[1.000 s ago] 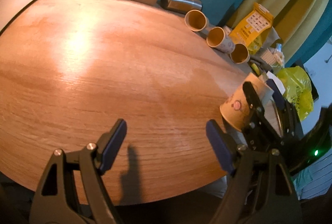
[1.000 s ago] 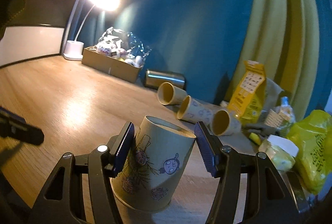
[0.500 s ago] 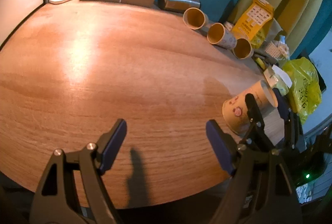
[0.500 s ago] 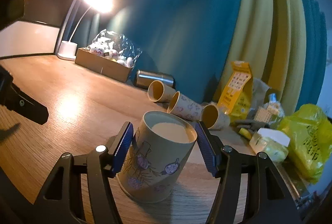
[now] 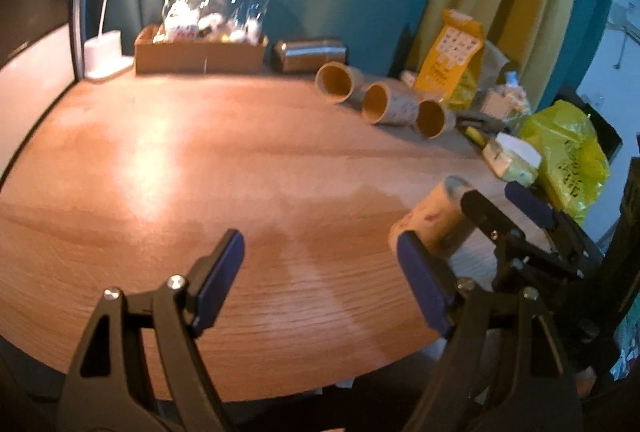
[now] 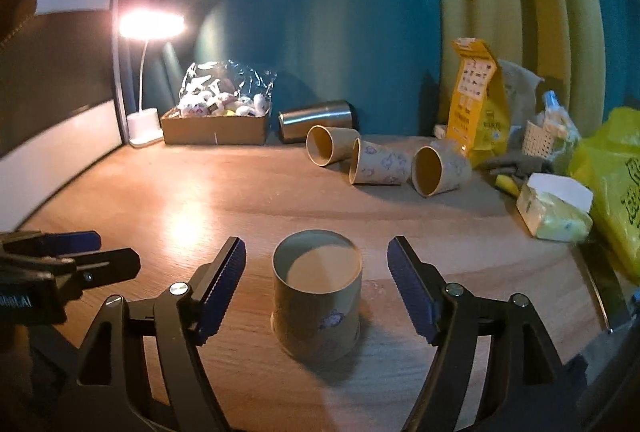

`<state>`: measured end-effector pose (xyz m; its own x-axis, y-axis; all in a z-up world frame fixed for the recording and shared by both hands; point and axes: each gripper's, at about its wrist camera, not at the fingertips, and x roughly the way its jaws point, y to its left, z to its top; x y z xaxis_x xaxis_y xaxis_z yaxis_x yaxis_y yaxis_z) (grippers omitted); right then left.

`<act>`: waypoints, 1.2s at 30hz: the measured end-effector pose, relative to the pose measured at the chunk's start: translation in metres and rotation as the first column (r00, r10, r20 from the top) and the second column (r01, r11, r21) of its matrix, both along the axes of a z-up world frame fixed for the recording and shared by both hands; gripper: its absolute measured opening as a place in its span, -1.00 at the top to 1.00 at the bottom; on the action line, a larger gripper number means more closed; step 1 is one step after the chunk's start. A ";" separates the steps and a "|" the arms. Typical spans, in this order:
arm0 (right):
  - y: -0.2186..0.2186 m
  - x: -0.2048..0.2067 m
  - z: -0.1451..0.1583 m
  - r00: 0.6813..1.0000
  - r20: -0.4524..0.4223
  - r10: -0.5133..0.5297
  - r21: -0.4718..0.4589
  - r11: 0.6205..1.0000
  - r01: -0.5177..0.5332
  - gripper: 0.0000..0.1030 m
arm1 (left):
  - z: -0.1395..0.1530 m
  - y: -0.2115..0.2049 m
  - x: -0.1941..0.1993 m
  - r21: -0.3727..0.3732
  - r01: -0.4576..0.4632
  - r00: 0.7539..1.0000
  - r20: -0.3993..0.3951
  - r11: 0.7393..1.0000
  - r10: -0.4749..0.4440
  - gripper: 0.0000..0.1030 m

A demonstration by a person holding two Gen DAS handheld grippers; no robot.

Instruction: Flip cup upside down

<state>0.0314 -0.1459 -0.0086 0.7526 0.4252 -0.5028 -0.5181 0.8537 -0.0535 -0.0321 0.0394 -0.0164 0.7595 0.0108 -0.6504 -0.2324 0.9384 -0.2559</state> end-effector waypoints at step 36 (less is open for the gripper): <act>-0.033 -0.035 0.045 0.996 -0.085 -0.031 0.077 0.996 0.038 -0.49 | 0.054 -0.035 -0.054 0.113 0.014 0.989 0.143 0.993 -0.030 -0.58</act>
<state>-0.0038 -0.1792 0.0367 0.7245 0.4405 -0.5302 -0.4881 0.8710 0.0567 -0.0856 0.0047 0.0374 0.8460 0.0594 -0.5298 -0.1796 0.9675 -0.1783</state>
